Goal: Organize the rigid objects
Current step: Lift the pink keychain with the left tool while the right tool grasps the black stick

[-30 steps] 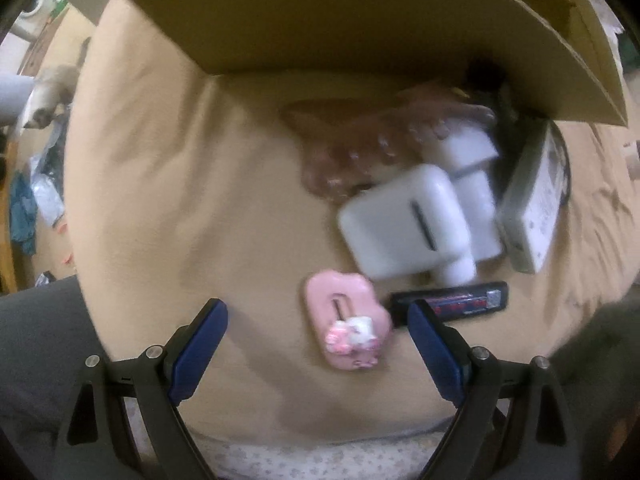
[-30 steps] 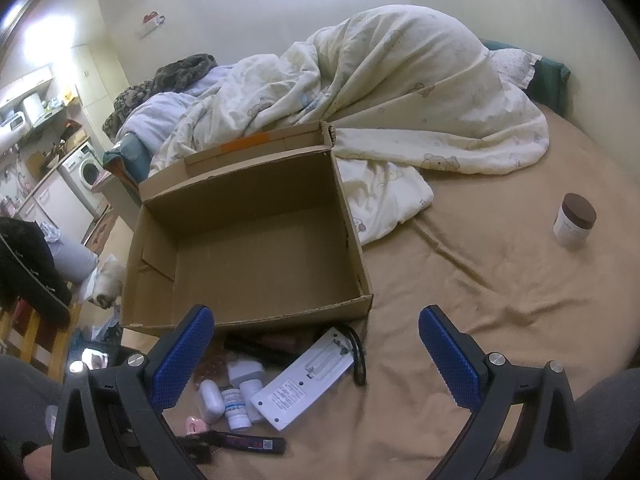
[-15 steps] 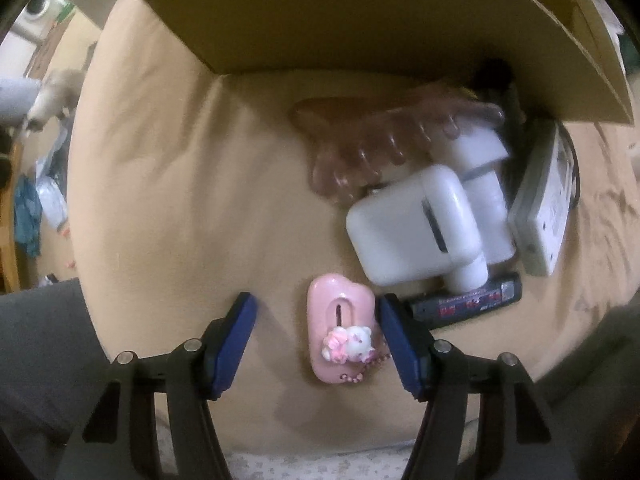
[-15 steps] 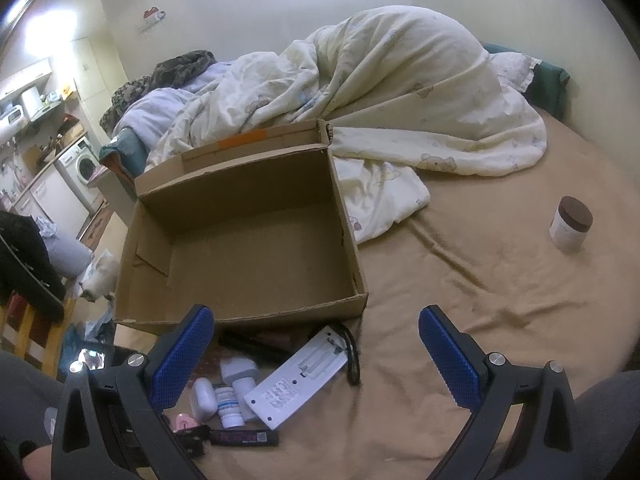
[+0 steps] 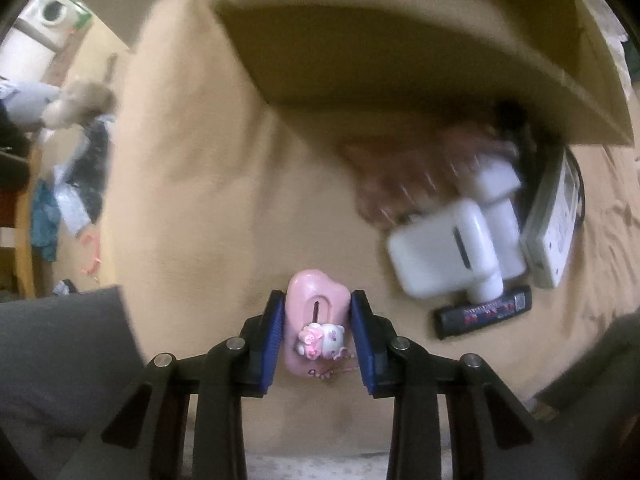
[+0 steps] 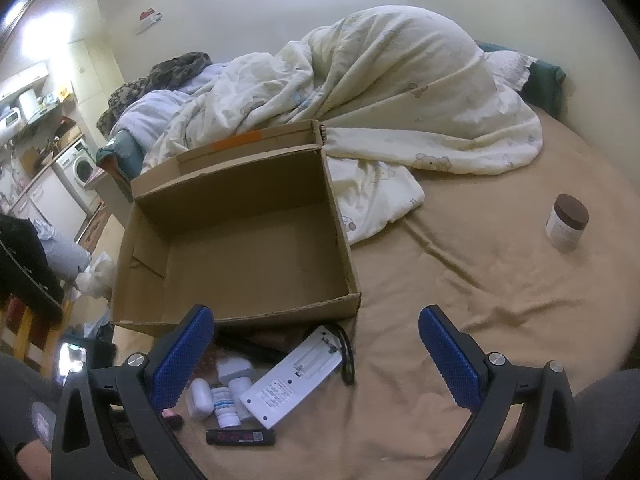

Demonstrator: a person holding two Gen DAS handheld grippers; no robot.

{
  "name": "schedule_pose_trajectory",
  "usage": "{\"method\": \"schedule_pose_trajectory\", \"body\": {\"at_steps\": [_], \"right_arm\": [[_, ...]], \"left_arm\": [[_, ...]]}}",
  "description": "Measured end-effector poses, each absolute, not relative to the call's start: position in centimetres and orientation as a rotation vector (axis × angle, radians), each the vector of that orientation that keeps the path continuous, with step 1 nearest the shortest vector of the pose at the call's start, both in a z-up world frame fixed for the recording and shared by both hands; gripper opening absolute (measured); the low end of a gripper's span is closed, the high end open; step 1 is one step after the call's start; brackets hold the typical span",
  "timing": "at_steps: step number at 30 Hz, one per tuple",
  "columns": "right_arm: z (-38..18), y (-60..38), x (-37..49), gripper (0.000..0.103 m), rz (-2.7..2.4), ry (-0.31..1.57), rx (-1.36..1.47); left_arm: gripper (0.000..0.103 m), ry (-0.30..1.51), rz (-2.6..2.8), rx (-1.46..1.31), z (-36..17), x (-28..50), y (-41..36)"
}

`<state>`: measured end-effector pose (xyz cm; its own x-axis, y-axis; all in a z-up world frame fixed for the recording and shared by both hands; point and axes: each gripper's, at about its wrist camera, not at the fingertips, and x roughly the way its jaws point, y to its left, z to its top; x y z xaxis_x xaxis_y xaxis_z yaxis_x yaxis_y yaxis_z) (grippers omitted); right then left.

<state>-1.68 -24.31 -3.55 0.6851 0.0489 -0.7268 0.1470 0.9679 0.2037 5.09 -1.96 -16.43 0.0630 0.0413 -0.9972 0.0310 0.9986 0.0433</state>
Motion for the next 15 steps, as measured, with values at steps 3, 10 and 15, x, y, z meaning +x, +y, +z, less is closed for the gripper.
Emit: {"method": "schedule_pose_trajectory", "body": {"at_steps": [3, 10, 15], "right_arm": [[-3.6, -24.4, -1.6, 0.103, -0.055, 0.817, 0.257], [-4.0, -24.5, -1.6, 0.103, -0.047, 0.832, 0.255], [-5.3, -24.4, -1.1, 0.103, 0.003, 0.913, 0.303]], "left_arm": [[0.028, 1.434, 0.027, 0.062, -13.6, 4.7, -1.0], [0.024, 1.279, -0.017, 0.069, -5.1, 3.0, 0.1], [0.024, 1.192, -0.031, 0.09, -2.6, 2.9, 1.9]]}}
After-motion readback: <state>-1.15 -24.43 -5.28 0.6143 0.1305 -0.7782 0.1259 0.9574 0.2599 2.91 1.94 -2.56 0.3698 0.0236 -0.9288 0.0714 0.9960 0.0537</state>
